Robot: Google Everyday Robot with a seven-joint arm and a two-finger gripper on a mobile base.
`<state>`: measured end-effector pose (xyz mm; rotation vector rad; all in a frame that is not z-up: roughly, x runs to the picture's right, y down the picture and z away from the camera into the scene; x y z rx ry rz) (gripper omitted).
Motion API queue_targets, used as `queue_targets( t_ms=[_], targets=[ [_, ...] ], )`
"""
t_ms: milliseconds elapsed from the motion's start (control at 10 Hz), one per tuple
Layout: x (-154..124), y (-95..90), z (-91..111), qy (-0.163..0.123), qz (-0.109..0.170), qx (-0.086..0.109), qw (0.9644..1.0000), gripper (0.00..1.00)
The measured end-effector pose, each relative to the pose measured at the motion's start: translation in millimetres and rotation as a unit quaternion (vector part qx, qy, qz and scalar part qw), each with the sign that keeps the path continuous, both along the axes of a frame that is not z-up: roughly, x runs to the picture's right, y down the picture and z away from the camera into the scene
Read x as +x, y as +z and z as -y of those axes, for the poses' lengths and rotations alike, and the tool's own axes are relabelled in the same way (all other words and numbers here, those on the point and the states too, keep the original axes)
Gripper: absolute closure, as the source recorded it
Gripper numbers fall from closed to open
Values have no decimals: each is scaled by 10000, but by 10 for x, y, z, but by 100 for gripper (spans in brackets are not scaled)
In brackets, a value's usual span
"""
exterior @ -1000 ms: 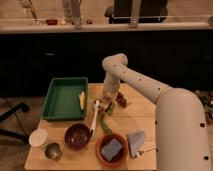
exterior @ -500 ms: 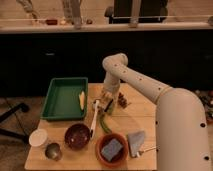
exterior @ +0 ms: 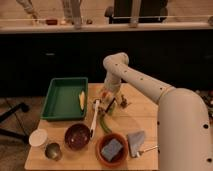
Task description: Place eraser in plastic cup
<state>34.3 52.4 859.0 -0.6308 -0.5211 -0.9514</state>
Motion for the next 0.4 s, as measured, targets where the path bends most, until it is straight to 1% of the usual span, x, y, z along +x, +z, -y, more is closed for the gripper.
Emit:
queue_targets(
  t_ms=[400],
  targets=[
    [98, -99, 65, 71, -77, 64, 9999, 20]
  ],
)
